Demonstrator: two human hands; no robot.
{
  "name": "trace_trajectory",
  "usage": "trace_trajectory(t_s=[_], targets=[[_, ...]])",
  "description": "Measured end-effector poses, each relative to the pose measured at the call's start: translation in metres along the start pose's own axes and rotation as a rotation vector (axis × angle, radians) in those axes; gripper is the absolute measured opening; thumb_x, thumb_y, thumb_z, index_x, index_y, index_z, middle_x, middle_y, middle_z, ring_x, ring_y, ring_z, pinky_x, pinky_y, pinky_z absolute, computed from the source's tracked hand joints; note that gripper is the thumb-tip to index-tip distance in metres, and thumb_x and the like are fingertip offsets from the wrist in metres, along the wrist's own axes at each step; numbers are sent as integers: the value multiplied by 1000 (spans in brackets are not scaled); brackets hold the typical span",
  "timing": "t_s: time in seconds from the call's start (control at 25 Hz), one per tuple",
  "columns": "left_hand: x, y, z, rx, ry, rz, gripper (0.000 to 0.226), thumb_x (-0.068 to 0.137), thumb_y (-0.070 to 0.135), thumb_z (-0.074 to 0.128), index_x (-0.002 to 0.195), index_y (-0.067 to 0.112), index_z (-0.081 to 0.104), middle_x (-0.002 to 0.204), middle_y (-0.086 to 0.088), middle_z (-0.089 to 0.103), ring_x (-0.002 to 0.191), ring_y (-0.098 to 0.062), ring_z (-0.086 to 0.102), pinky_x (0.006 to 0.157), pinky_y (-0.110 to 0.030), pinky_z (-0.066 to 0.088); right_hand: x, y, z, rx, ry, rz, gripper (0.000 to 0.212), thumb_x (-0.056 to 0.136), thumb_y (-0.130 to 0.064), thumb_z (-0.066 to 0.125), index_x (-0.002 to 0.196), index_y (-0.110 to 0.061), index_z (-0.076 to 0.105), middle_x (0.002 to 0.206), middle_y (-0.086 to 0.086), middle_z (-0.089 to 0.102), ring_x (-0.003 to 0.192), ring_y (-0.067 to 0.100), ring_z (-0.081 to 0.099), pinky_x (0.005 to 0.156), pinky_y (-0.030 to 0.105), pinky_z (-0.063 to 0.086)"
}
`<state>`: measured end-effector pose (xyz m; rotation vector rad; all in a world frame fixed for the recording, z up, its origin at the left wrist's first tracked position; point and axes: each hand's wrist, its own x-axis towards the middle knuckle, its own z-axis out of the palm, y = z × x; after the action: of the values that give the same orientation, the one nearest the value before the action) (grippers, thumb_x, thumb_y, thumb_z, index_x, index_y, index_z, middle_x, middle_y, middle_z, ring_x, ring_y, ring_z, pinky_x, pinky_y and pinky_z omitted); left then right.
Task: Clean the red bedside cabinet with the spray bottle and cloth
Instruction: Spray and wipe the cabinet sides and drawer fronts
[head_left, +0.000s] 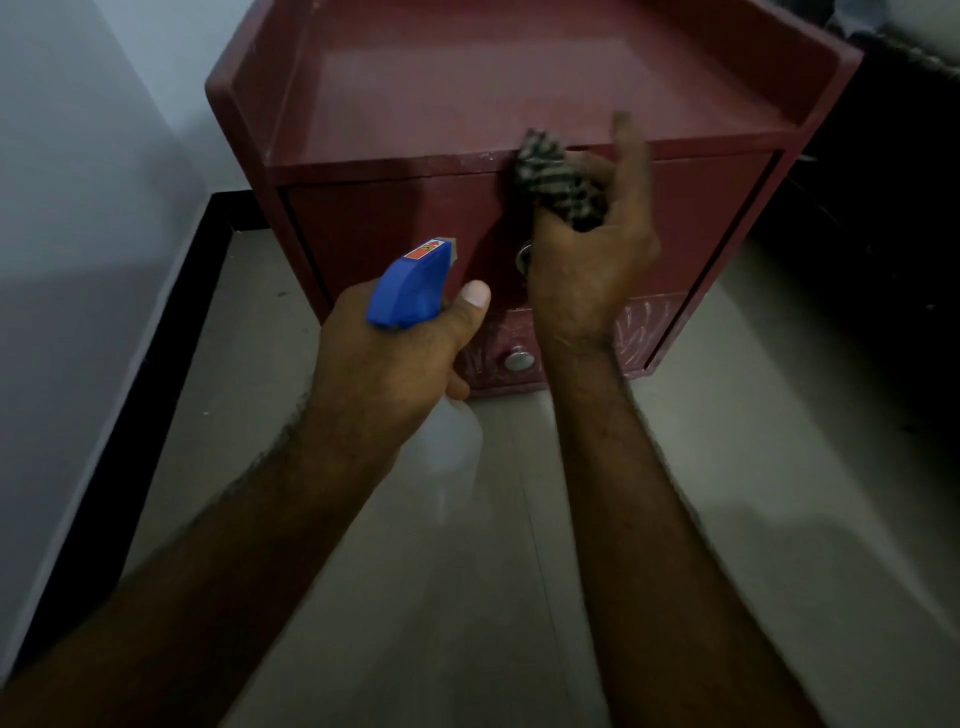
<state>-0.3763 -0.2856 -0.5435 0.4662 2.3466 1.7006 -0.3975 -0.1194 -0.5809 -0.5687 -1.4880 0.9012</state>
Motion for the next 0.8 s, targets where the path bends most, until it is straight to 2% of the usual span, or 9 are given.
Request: trace_trajectory(t_s=[0.04, 0.12, 0.28, 0.4, 0.52, 0.64, 0.72, 0.8], targets=[[1, -1, -1, -1, 12, -1, 34, 90, 42, 70, 84, 10, 60, 78, -21, 68, 57, -26, 70, 60, -29, 58, -6, -3, 5, -2, -51, -28, 66, 81, -5, 76, 145, -13, 60, 102, -14, 75, 95, 18, 70, 73, 31, 60], [2, -2, -4, 7, 41, 0, 39, 91, 42, 69, 87, 4, 61, 80, -21, 69, 57, -26, 70, 53, -20, 55, -8, -2, 8, 3, -95, -49, 67, 80, -2, 75, 144, -13, 60, 102, -14, 76, 95, 18, 70, 76, 30, 59], [3, -2, -13, 7, 70, -2, 33, 91, 44, 68, 86, 13, 62, 80, -17, 69, 57, -21, 70, 50, -10, 49, -5, 0, 7, 9, 28, 16, 63, 82, -10, 79, 143, -12, 62, 101, -14, 76, 93, 18, 72, 74, 37, 60], [4, -5, -19, 26, 94, -8, 40, 91, 46, 67, 93, 6, 62, 83, -15, 70, 58, -20, 70, 50, -13, 50, -21, -17, 22, -15, -20, -27, 62, 81, -7, 79, 140, -13, 64, 102, -15, 74, 93, 16, 67, 72, 32, 59], [3, -5, -24, 40, 100, -1, 41, 91, 45, 68, 94, 5, 61, 83, -15, 70, 60, -22, 71, 58, -23, 53, -26, -18, 24, 22, -88, -39, 63, 82, -9, 78, 143, -14, 62, 104, -12, 75, 92, 19, 69, 72, 39, 61], [2, -4, -34, 26, 107, -5, 39, 91, 43, 68, 93, 5, 62, 73, -5, 69, 57, -21, 71, 62, -32, 58, -18, -8, 19, 15, 16, 37, 64, 80, -12, 79, 142, -13, 62, 105, -12, 75, 94, 17, 71, 75, 41, 61], [3, -4, -39, 28, 109, -21, 36, 91, 44, 67, 92, 7, 62, 72, 1, 68, 56, -19, 70, 60, -27, 57, -21, -12, 23, 19, 42, 50, 60, 81, -10, 78, 139, -12, 63, 103, -12, 74, 93, 19, 70, 75, 42, 60], [3, -4, -43, 26, 120, -35, 31, 91, 44, 66, 91, 13, 62, 71, 0, 68, 55, -15, 69, 55, -15, 52, -29, -22, 35, 25, 20, 36, 57, 81, -8, 77, 136, -12, 65, 101, -12, 73, 92, 19, 68, 75, 35, 58]])
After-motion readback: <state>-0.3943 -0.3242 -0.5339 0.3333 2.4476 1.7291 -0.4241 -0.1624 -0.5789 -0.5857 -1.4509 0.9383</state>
